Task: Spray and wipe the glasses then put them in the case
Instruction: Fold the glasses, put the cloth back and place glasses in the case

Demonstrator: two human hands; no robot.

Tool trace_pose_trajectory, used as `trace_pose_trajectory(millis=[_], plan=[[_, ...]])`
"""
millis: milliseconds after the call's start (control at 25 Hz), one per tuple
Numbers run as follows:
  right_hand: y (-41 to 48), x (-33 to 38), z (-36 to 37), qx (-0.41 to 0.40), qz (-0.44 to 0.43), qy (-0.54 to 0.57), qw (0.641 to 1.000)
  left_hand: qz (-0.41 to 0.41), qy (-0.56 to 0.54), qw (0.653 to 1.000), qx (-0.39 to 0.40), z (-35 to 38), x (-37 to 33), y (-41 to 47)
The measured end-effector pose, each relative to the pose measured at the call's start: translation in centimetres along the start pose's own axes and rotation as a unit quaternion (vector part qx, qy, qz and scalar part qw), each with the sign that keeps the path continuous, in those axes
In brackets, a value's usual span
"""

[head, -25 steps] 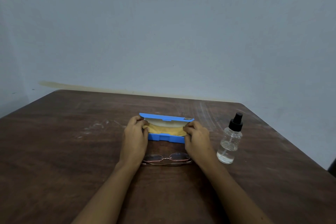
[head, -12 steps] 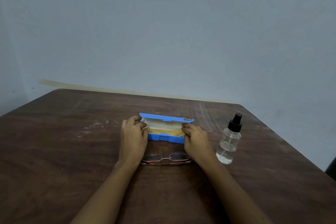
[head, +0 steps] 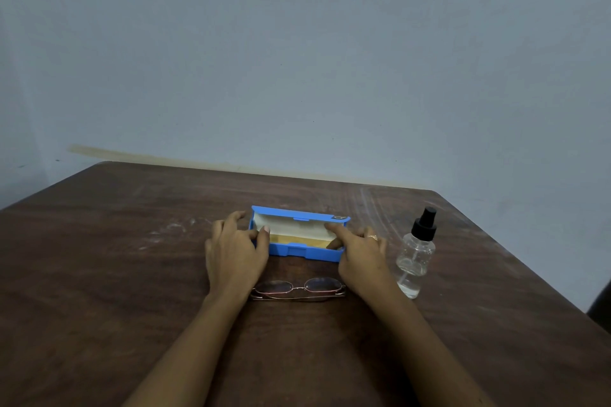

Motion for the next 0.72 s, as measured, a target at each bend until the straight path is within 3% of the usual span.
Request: trace_pose_trajectory(millis=[360,560,720], plan=[[-0.1,-0.1,0.0,0.013,0.002,0.015,1.0,0.007,-0.03,0.999,-0.01,0.2,0.1,0.1],[-1.2,0.1,-0.9,-0.137,-0.068,0.118,0.981,0.026,-0.082,0.995,-0.05,-0.4,0.4,-0.3],[-2.4,0.0,-0.2,-0.197,-0.056,0.19,0.96,0.048,-0.122,0.988,-0.076,-1.4,0.7,-1.3]])
Point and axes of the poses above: each hand's wrist, its own y-axis towards the middle knuckle, its own z-axis out of the palm, x = y × z, the point moved 2 cm from there along y, towards the middle knuckle, and after that the axes turned 1 degree about -z, right-handed, at the moved point
